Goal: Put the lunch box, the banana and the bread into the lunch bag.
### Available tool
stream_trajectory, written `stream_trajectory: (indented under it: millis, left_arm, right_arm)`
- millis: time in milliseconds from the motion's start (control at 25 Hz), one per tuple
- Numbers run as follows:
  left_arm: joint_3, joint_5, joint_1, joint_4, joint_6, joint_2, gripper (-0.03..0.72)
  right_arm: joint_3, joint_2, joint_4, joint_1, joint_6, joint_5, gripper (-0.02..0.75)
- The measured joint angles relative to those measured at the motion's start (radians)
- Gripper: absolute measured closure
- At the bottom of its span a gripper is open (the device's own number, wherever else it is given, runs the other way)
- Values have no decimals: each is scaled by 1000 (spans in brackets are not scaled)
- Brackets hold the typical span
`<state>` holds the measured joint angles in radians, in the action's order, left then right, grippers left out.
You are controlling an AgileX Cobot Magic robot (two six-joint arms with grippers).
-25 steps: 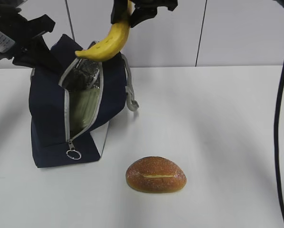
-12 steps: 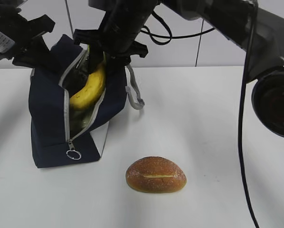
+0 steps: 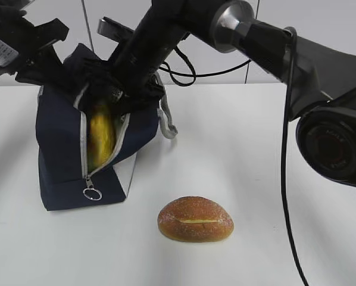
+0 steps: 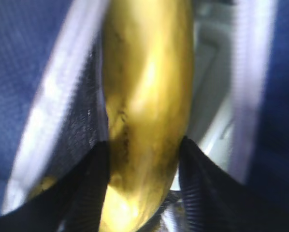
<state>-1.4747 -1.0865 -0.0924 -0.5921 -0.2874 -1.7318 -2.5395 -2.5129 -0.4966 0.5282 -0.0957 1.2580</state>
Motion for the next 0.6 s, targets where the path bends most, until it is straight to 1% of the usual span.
stream_trajectory:
  millis: [40,120,200,280,440,520,600]
  left_arm:
    - [0,0,0,0,0,0,691]
    - [0,1,0,0,0,0,691]
    - [0,1,0,0,0,0,691]
    - [0,1,0,0,0,0,691]
    - [0,2,0,4,0,0,691]
    - [0,2,0,8,0,0,691]
    - [0,-1,0,13,0,0,691]
  right_arm:
    - [0,0,-21,0,8,-1,301]
    - [0,0,-41,0,13,-2,170]
    - [0,0,-43,0,13,-2,108]
    - [0,0,-44,0,13,-2,111]
    - [0,22,-30,0,13,-3,201]
    - [0,51,16,0,14,-3,225]
    - [0,76,77,0,14,-3,234]
